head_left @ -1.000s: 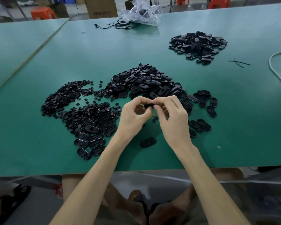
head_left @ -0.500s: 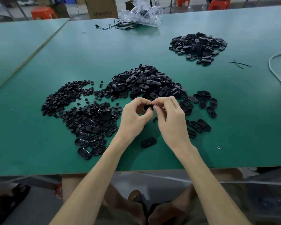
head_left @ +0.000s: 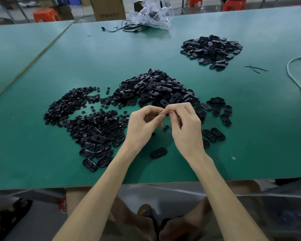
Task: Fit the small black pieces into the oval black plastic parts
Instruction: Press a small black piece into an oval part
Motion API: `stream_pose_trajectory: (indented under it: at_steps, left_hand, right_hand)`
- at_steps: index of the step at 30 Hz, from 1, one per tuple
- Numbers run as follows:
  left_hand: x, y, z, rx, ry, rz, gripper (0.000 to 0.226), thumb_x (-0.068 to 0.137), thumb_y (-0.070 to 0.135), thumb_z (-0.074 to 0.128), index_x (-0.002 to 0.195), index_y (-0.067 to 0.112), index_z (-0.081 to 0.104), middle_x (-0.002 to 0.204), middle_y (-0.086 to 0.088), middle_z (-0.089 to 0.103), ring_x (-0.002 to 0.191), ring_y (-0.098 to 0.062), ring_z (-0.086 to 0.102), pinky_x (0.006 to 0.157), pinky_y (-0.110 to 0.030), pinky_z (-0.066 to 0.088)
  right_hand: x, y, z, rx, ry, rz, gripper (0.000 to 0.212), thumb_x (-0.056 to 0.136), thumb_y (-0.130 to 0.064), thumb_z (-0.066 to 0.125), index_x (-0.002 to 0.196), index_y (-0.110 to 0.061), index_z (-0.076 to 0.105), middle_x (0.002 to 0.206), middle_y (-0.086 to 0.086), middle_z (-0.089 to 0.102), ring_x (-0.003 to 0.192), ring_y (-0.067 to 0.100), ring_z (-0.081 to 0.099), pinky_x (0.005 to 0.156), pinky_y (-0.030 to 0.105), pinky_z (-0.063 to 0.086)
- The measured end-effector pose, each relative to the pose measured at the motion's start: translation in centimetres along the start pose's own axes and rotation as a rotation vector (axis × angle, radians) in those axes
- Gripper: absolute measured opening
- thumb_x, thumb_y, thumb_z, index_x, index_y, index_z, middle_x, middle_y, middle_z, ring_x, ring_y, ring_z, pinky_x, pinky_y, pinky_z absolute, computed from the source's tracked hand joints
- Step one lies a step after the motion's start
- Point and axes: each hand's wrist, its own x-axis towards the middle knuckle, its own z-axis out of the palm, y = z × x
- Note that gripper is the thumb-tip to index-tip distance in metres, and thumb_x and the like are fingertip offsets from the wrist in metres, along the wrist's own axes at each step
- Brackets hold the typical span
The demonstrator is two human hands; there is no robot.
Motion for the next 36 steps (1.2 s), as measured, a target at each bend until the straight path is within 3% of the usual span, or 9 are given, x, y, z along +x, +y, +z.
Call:
stream_pose_trajectory:
  at_steps: [5, 10, 13, 18, 22, 25, 29, 33, 36]
  left_hand:
    - [-0.2, 0.1, 0.0, -0.026, -0.019, -0.003, 0.011, 0.095, 0.014, 0.075, 0.105, 0.01, 0.078, 0.087, -0.003, 0.078, 0.074, -0.018, 0.074, 0.076, -0.031, 0.06]
    - [-0.1, 0.0, 0.2, -0.007, -0.014, -0.002, 0.022, 0.098, 0.017, 0.072, 0.12, 0.016, 0.074, 0.111, 0.002, 0.077, 0.099, -0.021, 0.073, 0.093, -0.04, 0.059]
    - [-0.1, -0.2, 0.1, 0.05, 0.019, -0.011, 0.023, 0.1, 0.011, 0.068, 0.119, 0.021, 0.074, 0.112, 0.008, 0.075, 0.101, -0.017, 0.071, 0.094, -0.04, 0.057]
    - [-0.1, -0.2, 0.1, 0.059, 0.017, -0.031, 0.024, 0.1, 0.003, 0.064, 0.116, 0.017, 0.075, 0.106, 0.006, 0.076, 0.097, -0.014, 0.072, 0.087, -0.027, 0.056]
    - [-0.1, -0.4, 0.2, 0.093, 0.031, -0.035, 0.024, 0.1, -0.001, 0.062, 0.113, 0.014, 0.075, 0.103, 0.005, 0.077, 0.094, -0.01, 0.072, 0.085, -0.02, 0.053]
    - [-0.1, -0.4, 0.2, 0.139, 0.04, -0.027, 0.024, 0.099, -0.001, 0.063, 0.112, 0.016, 0.076, 0.104, 0.007, 0.076, 0.098, -0.008, 0.07, 0.085, -0.022, 0.053]
    - [-0.1, -0.3, 0.0, 0.183, 0.119, -0.004, 0.028, 0.098, -0.003, 0.062, 0.11, 0.018, 0.076, 0.105, 0.01, 0.075, 0.102, -0.005, 0.068, 0.09, -0.024, 0.053]
    - [-0.2, -0.2, -0.1, 0.151, 0.182, -0.034, 0.031, 0.097, -0.007, 0.059, 0.108, 0.017, 0.076, 0.103, 0.01, 0.075, 0.097, -0.005, 0.069, 0.09, -0.028, 0.055]
    - [-0.2, -0.2, 0.0, 0.152, 0.191, -0.034, 0.032, 0.097, -0.008, 0.059, 0.107, 0.017, 0.076, 0.102, 0.009, 0.075, 0.096, -0.006, 0.069, 0.09, -0.027, 0.055]
  right_hand:
    - [-0.1, -0.2, -0.1, 0.02, 0.01, 0.016, 0.023, 0.1, 0.004, 0.056, 0.099, -0.012, 0.072, 0.105, 0.0, 0.059, 0.09, 0.001, 0.059, 0.076, 0.014, 0.048]
    - [-0.2, -0.5, -0.4, 0.074, 0.119, 0.074, 0.021, 0.1, 0.002, 0.058, 0.107, -0.011, 0.074, 0.108, 0.003, 0.058, 0.088, 0.009, 0.062, 0.074, 0.026, 0.054]
    - [0.1, -0.2, -0.8, 0.137, 0.293, 0.229, 0.026, 0.101, 0.0, 0.056, 0.118, -0.011, 0.072, 0.116, 0.002, 0.052, 0.094, 0.009, 0.065, 0.083, 0.034, 0.057]
    - [0.7, 0.6, -1.3, 0.291, 0.493, 0.513, 0.039, 0.102, 0.0, 0.052, 0.14, -0.005, 0.053, 0.137, 0.008, 0.038, 0.122, 0.006, 0.059, 0.098, 0.028, 0.055]
    - [0.8, 1.0, -1.6, 0.329, 0.47, 0.634, 0.051, 0.103, -0.002, 0.051, 0.153, -0.008, 0.042, 0.148, 0.003, 0.035, 0.119, -0.01, 0.056, 0.092, 0.015, 0.053]
    - [0.8, 1.2, -1.6, 0.356, 0.446, 0.682, 0.059, 0.103, -0.001, 0.049, 0.159, -0.012, 0.034, 0.16, 0.002, 0.03, 0.134, 0.009, 0.054, 0.104, 0.026, 0.053]
    - [0.6, 1.0, -1.4, 0.287, 0.408, 0.641, 0.064, 0.102, -0.001, 0.051, 0.162, -0.014, 0.03, 0.17, 0.003, 0.015, 0.14, 0.015, 0.049, 0.103, 0.02, 0.049]
    - [0.5, 1.0, -1.3, 0.199, 0.334, 0.596, 0.077, 0.101, -0.002, 0.053, 0.167, -0.016, 0.015, 0.175, 0.003, -0.009, 0.156, 0.02, 0.03, 0.121, 0.031, 0.038]
    - [0.6, 1.0, -1.2, 0.137, 0.318, 0.539, 0.076, 0.1, 0.0, 0.055, 0.166, -0.015, 0.02, 0.176, 0.004, -0.002, 0.159, 0.013, 0.019, 0.118, 0.011, 0.027]
